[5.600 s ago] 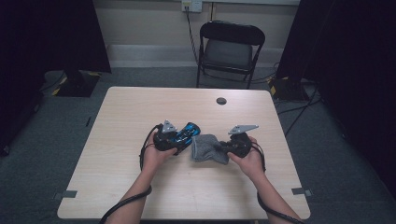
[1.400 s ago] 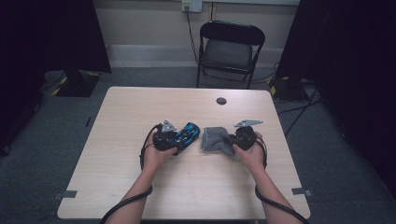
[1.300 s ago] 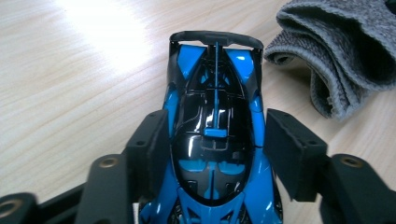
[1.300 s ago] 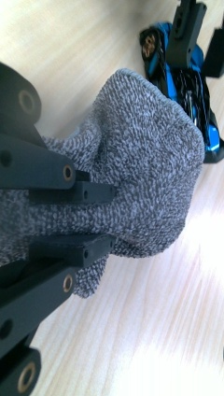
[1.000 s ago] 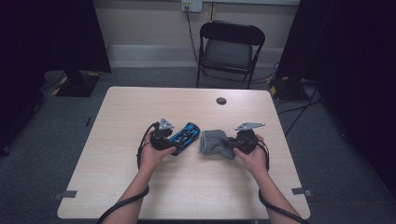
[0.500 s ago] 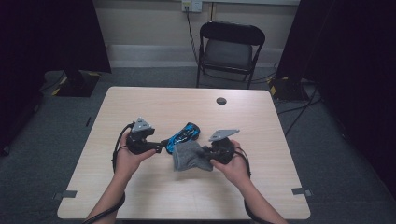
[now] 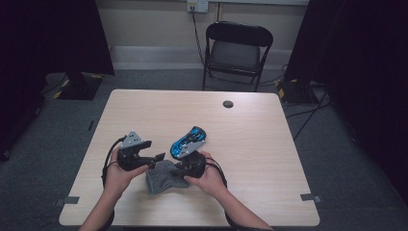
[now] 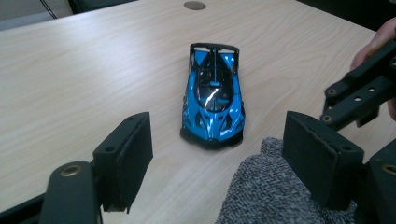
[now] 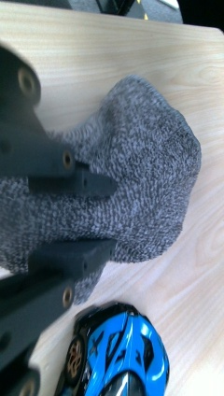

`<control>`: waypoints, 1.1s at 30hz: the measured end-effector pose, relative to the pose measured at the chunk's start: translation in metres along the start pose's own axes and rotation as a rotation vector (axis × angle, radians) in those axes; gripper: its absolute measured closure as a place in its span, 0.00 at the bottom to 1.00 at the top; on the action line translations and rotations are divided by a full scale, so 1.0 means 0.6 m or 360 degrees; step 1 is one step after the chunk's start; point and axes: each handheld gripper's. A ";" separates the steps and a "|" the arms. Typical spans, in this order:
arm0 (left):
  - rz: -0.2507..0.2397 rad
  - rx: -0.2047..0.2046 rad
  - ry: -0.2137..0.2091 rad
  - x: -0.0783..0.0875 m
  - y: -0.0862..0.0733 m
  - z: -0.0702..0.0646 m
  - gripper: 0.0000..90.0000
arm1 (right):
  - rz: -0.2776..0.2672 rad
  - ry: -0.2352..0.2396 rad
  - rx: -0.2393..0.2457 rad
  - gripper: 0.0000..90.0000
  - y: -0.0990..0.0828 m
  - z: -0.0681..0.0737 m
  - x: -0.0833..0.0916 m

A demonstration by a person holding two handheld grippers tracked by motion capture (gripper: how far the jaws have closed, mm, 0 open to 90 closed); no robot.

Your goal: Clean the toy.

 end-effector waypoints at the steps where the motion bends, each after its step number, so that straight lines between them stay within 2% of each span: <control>1: 0.0009 0.0005 -0.0005 0.000 -0.005 0.000 0.27 | 0.0008 -0.0006 0.0012 0.66 -0.001 -0.001 -0.002; 4: 0.0018 -0.0001 -0.0024 -0.001 -0.011 -0.004 0.27 | -0.0013 0.0024 0.0022 0.55 -0.003 -0.005 0.004; 6: 0.0020 -0.0013 -0.0037 -0.002 -0.013 -0.012 0.27 | -0.0067 0.0060 0.0013 0.50 0.000 -0.008 0.021; 8: 0.0014 -0.0036 -0.0053 -0.001 -0.013 -0.022 0.28 | -0.0100 0.0047 0.0025 0.46 0.004 -0.011 0.039; 9: 0.0011 -0.0057 -0.0071 -0.001 -0.014 -0.029 0.29 | -0.0121 0.0028 0.0033 0.44 0.007 -0.015 0.049; 11: 0.0013 -0.0088 -0.0095 0.000 -0.016 -0.039 0.31 | -0.0131 -0.0091 0.0039 0.37 0.012 -0.031 0.068; 15: 0.0045 -0.0137 -0.0147 -0.001 -0.026 -0.058 0.32 | -0.0153 -0.0240 -0.0004 0.33 0.014 -0.066 0.080; 17: 0.0054 -0.0137 -0.0181 -0.002 -0.031 -0.064 0.32 | -0.0122 -0.0311 0.0014 0.29 0.020 -0.081 0.075; 18: 0.0051 -0.0168 -0.0189 -0.003 -0.034 -0.065 0.33 | -0.0118 -0.0334 0.0021 0.28 0.023 -0.089 0.070; 19: 0.0053 -0.0170 -0.0198 -0.004 -0.037 -0.066 0.35 | -0.0105 -0.0369 0.0018 0.25 0.027 -0.097 0.063; 22: 0.0054 -0.0191 -0.0218 -0.006 -0.045 -0.065 0.38 | -0.0117 -0.0387 0.0021 0.22 0.036 -0.118 0.046; 24: 0.0075 -0.0229 -0.0225 -0.011 -0.054 -0.065 0.40 | -0.0098 -0.0422 0.0026 0.20 0.042 -0.130 0.036; 27: 0.0094 -0.0182 -0.0245 -0.019 -0.067 -0.063 0.41 | -0.0082 -0.0431 -0.0003 0.20 0.045 -0.146 0.024; 31: 0.0139 -0.0179 -0.0252 -0.027 -0.076 -0.062 0.40 | -0.0056 -0.0460 -0.0015 0.19 0.035 -0.161 0.006; 33: 0.0152 -0.0179 -0.0254 -0.028 -0.077 -0.062 0.40 | -0.0065 -0.0436 -0.0020 0.17 0.028 -0.165 0.001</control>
Point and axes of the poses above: each handheld gripper's, and its own axes: x roughly backward along the jaws, y roughly out of its top, z roughly to its left, and after that the axes turned 10 degrees about y, right-handed
